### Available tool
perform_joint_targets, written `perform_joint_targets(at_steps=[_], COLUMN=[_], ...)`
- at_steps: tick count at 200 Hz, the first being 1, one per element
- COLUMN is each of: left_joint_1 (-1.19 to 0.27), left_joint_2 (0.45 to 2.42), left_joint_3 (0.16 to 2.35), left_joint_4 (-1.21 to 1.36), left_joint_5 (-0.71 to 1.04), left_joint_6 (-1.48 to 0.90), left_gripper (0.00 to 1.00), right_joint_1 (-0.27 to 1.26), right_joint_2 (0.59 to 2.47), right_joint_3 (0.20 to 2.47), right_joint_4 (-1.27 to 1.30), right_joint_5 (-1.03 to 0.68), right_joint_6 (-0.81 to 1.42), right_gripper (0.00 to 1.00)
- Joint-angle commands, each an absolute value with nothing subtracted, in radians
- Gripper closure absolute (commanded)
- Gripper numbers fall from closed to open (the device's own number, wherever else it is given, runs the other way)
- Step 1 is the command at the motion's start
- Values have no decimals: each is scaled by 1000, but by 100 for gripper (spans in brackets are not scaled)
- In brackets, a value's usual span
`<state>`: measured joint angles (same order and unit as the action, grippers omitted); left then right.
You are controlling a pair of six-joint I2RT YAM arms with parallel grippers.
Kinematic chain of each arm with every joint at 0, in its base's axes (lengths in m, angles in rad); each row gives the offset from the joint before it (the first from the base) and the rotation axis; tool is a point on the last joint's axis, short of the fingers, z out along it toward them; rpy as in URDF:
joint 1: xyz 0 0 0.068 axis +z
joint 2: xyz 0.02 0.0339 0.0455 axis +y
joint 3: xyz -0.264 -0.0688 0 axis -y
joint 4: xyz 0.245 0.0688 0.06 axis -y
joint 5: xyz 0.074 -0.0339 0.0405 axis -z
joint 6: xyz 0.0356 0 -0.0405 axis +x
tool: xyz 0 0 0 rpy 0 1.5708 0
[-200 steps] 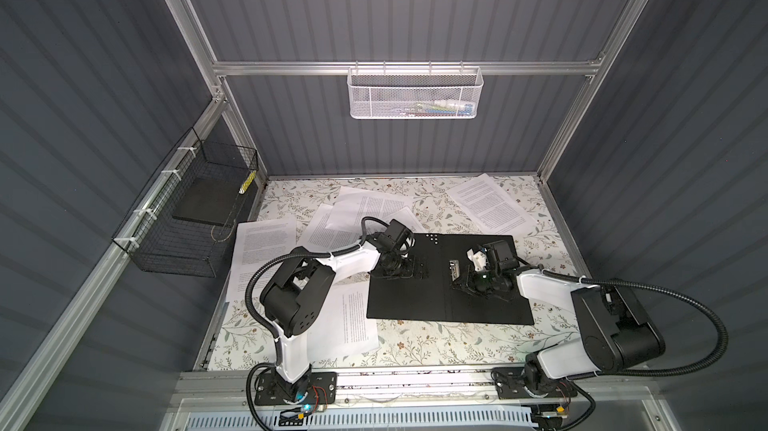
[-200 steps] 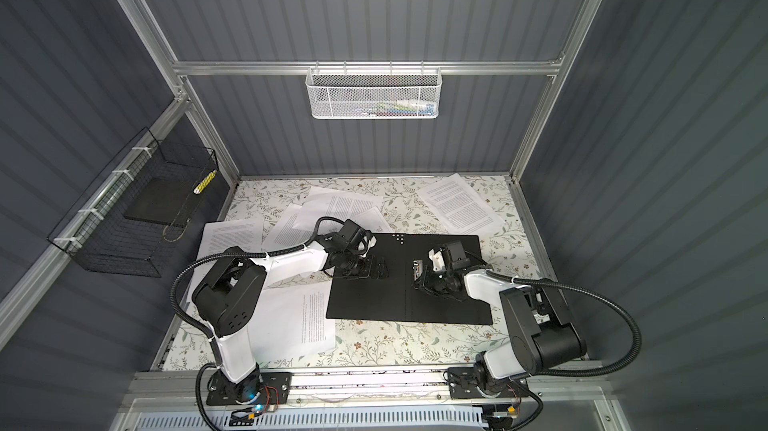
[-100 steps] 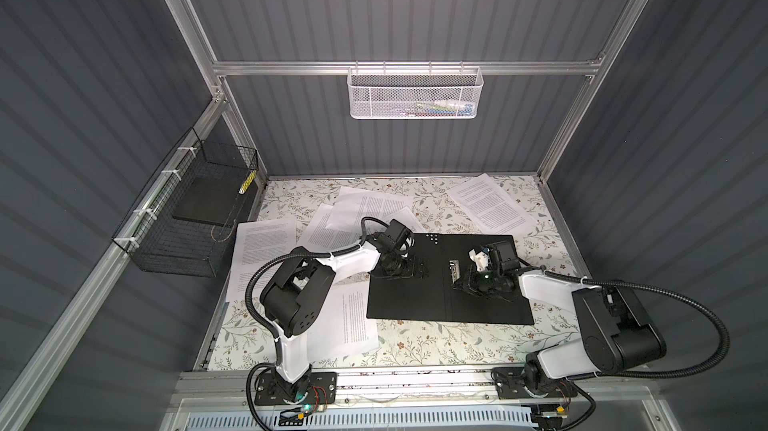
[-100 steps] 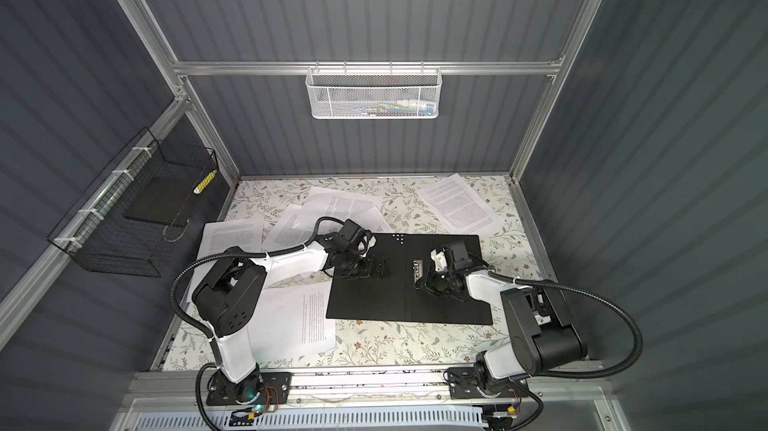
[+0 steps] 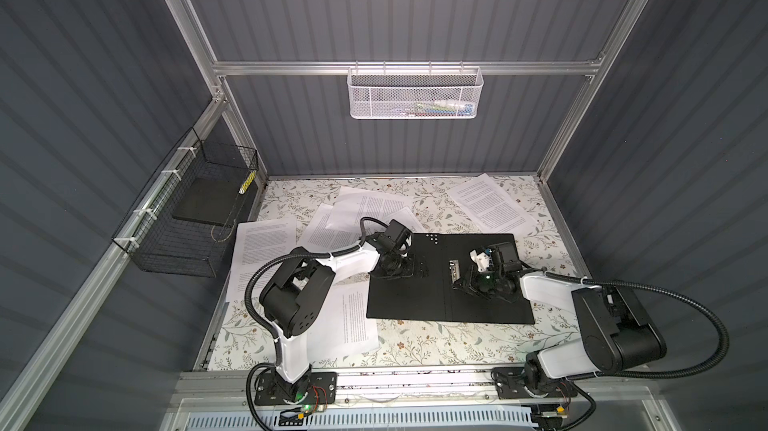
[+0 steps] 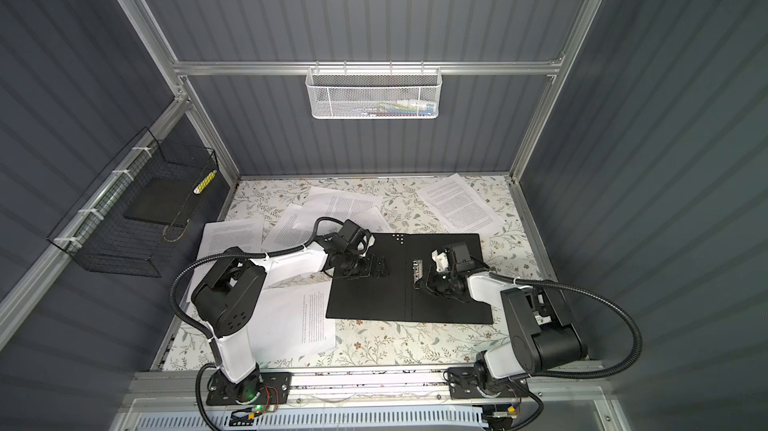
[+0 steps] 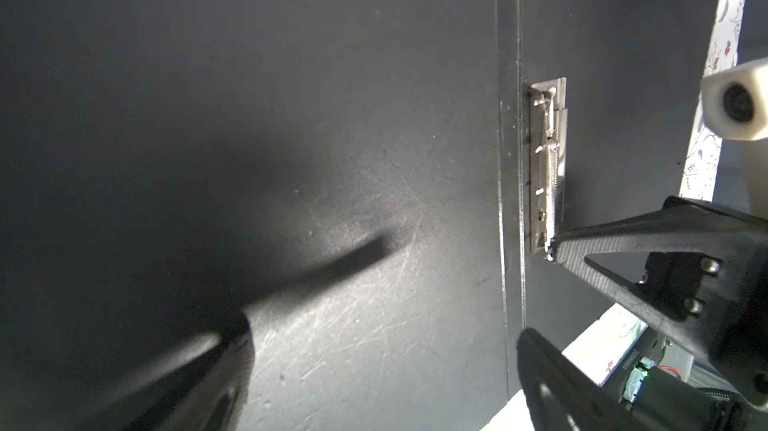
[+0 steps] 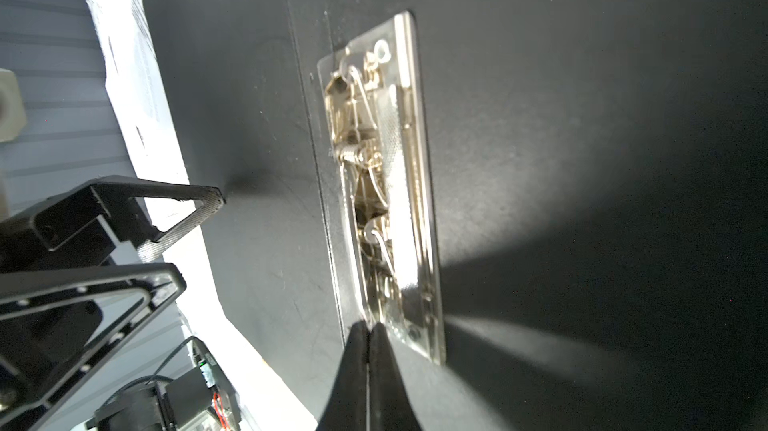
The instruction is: Put the files into the folder
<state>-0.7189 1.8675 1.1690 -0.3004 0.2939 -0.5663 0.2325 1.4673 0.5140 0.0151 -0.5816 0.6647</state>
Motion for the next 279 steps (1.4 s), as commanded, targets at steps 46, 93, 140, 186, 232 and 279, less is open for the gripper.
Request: perform_joint_targets(at_steps=[46,93,140,186,232,279], left_joint_1=[-690,-679,-670,-666,-663,-663], left_joint_2=[1935,1959,1955,1964,1974,1987], left_joint_3=[1057,1038,1031,1038,1038,1066], left_joint_4=[-344,-339,-340,-347,-340,-342], left_joint_5=[179,170,170,170,173,193], left_joint_6=[-627,-632,-637,-634,-631,-609], left_gripper=[0,0,1,0,0,0], right_joint_1=[135,108,117,137,146,153], right_joint_2=[1491,1503,1524,1548,1356,1180], right_joint_3=[450,409,369,356,376,427], right_joint_4=[5,21,99,146,80,42], right_joint_5=[-511,-432,-355,-264,-295,-445], right_joint_6=[791,857,962,1010,1002,932], right_gripper=[100,100,100,100,100,76])
